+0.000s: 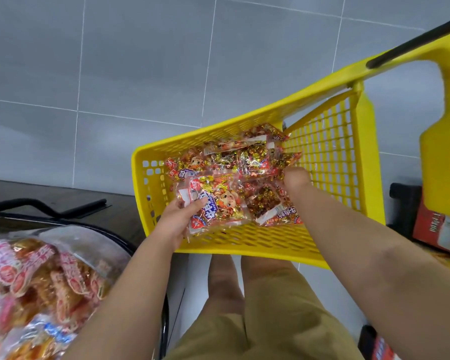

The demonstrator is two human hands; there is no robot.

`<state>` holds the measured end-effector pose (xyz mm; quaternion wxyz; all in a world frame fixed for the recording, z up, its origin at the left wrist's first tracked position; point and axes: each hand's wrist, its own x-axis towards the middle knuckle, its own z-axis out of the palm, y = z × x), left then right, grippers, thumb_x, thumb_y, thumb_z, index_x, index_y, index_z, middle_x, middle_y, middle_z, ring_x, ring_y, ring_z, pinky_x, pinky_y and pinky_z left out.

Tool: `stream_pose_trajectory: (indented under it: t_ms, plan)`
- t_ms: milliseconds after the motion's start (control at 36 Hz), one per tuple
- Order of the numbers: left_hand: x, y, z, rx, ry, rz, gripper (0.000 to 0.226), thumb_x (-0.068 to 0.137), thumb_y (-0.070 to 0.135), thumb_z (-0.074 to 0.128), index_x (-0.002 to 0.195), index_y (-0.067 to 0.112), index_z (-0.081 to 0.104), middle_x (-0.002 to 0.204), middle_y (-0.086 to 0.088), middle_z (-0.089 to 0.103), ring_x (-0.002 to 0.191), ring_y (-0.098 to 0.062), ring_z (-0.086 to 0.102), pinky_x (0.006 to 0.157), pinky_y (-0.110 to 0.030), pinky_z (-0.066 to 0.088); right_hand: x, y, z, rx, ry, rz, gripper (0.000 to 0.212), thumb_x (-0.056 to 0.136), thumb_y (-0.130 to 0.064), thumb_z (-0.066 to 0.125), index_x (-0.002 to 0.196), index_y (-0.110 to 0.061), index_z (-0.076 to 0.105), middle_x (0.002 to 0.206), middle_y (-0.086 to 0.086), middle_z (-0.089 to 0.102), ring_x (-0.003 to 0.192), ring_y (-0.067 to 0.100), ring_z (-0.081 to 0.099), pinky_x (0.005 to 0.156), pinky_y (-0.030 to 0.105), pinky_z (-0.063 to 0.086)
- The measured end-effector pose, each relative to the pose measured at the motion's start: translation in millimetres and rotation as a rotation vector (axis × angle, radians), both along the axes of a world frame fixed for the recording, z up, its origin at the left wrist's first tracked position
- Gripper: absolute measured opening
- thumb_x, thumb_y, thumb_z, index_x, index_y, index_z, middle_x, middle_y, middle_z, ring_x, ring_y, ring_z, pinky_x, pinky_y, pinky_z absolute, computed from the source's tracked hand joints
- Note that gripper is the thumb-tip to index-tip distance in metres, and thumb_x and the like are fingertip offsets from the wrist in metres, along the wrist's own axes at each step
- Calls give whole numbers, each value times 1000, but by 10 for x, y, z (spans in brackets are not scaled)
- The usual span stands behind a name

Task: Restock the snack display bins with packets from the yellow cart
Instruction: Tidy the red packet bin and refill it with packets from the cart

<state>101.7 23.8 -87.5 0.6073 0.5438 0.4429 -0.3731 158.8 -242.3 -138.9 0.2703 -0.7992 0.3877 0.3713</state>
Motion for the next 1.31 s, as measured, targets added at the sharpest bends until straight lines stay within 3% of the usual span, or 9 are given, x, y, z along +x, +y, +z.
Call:
stream_pose_trajectory:
  t_ms: [83,250,472,667,806,972,1056,1167,1306]
  plan:
    - [12,10,44,37,3,15,33,79,24,76,108,19,60,92,-2,76,84,-21,73,77,-38,57,-132,-5,127,-49,49,158,41,100,-37,36,84,-7,59,97,8,63,104,21,61,67,22,41]
    - [50,43,301,85,-55,-59,29,80,20,77,106,20,62,90,1,76,79,-15,73,62,-29,57,-497,-76,366,40,-165,-475,37,96,-12,39,131,0,47,110,21,61,92,34,59,69,36,42]
    - [34,107,806,28,-141,-43,26,80,17,76,101,19,60,84,1,75,75,-16,73,60,-30,56,-577,-65,1189,265,-328,-481,21,92,-11,43,78,-19,56,69,-2,52,60,11,46,58,27,40]
    - [-126,245,1290,-147,-244,-23,33,87,14,67,118,13,57,105,-12,73,92,-29,71,70,-39,60,-569,388,1802,496,-409,-408,27,92,-21,46,66,-21,55,52,-15,56,48,2,50,43,20,40]
    - [-370,464,1606,-199,-312,40,27,88,14,62,114,11,57,92,-12,75,77,-25,73,62,-36,60,-609,748,2115,729,-412,-184,62,80,-51,61,133,-19,51,124,-10,52,119,14,48,102,41,40]
    - [-817,668,1905,-211,-379,208,51,75,12,67,123,4,52,98,-18,73,81,-29,72,64,-39,60,-646,1064,2345,997,-227,-54,74,72,-19,75,137,-21,40,107,-9,61,82,15,70,61,33,57]
    - [-1118,700,2011,-156,-392,292,72,67,19,72,131,-1,49,99,-13,73,87,-25,71,68,-37,59,-712,1200,2450,1108,-175,68,37,78,-12,69,105,-28,50,81,-17,71,77,8,71,56,26,56]
    - [-1579,662,2132,-62,-422,424,101,59,44,83,143,12,38,139,0,47,136,-30,38,109,-53,34,-884,1376,2547,1198,-79,120,38,70,-15,71,101,-28,54,87,-9,74,79,13,71,57,27,56]
    - [-2302,627,2197,3,-460,688,53,64,29,75,113,18,57,112,-5,71,95,-18,70,73,-37,58,-1153,1607,2548,1225,26,191,55,66,-16,73,117,-18,53,105,4,71,84,20,71,60,29,57]
